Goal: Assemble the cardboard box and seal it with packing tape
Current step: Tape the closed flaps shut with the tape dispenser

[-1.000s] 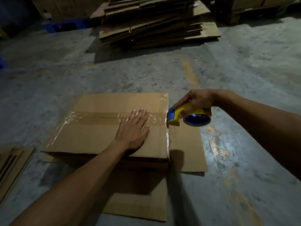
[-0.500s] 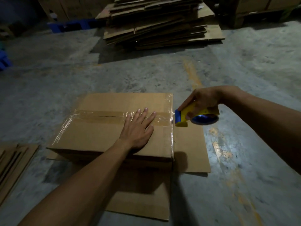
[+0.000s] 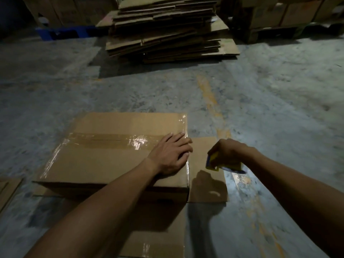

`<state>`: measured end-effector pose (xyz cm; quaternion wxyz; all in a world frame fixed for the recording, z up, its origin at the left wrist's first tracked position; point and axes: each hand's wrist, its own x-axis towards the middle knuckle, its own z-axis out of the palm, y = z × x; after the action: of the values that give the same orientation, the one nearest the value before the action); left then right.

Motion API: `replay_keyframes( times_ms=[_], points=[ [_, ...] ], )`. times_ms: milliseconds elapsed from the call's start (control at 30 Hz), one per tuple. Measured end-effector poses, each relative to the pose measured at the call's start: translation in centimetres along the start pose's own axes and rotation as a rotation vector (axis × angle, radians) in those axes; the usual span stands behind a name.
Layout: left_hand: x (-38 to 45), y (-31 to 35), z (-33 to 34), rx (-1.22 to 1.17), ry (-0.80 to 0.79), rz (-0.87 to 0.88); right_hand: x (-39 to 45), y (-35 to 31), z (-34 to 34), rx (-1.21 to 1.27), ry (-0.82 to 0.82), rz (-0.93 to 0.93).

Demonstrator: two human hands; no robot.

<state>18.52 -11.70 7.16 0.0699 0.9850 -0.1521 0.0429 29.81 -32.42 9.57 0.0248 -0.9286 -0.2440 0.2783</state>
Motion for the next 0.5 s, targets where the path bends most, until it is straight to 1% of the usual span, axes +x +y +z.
replay_keyframes(
  times_ms=[133,233,433,500],
  points=[
    [-0.9,0.7,0.6,-0.019,0.046,-0.046,0.2,-0.5,-1.0,0.072,0.063,0.012],
    [-1.5,1.5,0.9,0.001,0.057,-0.13,-0.4,-1.1,-2.6,0.109,0.066,0.021],
    [-4.4,3.6,1.0,-0.025,0.071,-0.448,-2.6,-3.1,-5.1,0.296,0.146,-0.015],
    [-5.3,4.9,1.0,-0.04,0.07,-0.513,-3.3,-4.3,-5.8,0.375,0.161,-0.044]
  ],
)
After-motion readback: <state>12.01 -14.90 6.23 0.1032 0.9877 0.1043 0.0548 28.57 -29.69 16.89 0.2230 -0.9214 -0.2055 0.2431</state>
